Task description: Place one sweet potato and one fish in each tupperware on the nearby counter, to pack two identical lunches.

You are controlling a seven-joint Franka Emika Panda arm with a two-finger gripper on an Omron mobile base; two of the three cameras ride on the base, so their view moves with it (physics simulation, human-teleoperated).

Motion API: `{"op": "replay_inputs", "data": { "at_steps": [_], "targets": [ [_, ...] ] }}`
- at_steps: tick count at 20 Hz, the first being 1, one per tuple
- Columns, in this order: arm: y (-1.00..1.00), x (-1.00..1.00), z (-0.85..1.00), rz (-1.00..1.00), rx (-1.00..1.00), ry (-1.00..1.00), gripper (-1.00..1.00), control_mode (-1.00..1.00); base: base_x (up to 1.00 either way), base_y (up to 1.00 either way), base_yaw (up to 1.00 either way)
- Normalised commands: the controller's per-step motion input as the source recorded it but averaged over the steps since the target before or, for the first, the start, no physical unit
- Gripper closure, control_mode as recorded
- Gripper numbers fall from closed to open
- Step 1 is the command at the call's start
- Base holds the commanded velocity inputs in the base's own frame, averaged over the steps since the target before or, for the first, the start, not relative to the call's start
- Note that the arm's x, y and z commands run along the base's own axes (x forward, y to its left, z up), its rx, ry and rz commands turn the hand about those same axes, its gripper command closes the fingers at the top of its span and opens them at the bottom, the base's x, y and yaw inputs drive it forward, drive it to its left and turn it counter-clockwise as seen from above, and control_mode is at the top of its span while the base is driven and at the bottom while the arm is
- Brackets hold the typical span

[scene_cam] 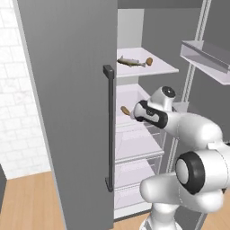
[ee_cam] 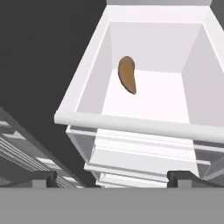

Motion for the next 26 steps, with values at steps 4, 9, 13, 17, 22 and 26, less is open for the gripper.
{"op": "replay_inputs", "data": {
  "at_steps": [4,9,13,17,22,26],
  "targets": [
    [0.00,0.49,-0.19,0.02,0.00,0.00,-1.00,-1.00,0.00,0.00,0.00],
    [0.00,0.51,-0.19,0.02,0.00,0.00,-1.00,-1.00,0.00,0.00,0.00],
    [0.00,0.59,-0.17,0.02,0.00,0.00,-1.00,-1.00,0.00,0.00,0.00],
    [0.00,0.59,-0.24,0.02,0.00,0.00,-1.00,-1.00,0.00,0.00,0.00],
    [0.00,0.57,-0.34,0.02,0.00,0.00,-1.00,-1.00,0.00,0.00,0.00],
    [0.00,0.63,-0.32,0.03,0.00,0.00,-1.00,-1.00,0.00,0.00,0.00]
  ]
}}
